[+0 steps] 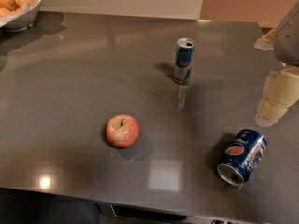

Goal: Place pepsi can upright

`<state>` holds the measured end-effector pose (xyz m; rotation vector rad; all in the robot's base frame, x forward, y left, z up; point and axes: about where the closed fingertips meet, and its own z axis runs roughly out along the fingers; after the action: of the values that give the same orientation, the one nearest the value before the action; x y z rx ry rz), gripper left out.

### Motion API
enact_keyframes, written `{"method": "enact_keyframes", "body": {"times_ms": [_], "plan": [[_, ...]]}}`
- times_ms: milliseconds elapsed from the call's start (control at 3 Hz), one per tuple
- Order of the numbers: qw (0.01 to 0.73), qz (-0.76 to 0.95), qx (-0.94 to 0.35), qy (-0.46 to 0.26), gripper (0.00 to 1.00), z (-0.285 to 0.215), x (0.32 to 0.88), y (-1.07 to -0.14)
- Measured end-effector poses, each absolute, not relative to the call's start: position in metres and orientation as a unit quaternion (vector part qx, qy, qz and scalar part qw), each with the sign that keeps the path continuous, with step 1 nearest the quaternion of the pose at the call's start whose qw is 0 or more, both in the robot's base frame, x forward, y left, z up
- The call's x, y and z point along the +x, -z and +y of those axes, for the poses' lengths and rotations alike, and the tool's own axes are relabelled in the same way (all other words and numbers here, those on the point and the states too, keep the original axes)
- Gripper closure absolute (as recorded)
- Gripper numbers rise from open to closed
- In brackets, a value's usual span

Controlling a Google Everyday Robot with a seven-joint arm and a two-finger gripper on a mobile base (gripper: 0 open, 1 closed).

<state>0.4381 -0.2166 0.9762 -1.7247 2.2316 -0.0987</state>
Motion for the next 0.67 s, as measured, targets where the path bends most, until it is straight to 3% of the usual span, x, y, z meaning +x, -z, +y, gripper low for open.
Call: {"method": "enact_keyframes", "body": {"times_ms": [667], "plan": [[0.164, 0.753, -0.636, 0.038, 0.00, -0.2131, 0.4305, -0.9716]]}}
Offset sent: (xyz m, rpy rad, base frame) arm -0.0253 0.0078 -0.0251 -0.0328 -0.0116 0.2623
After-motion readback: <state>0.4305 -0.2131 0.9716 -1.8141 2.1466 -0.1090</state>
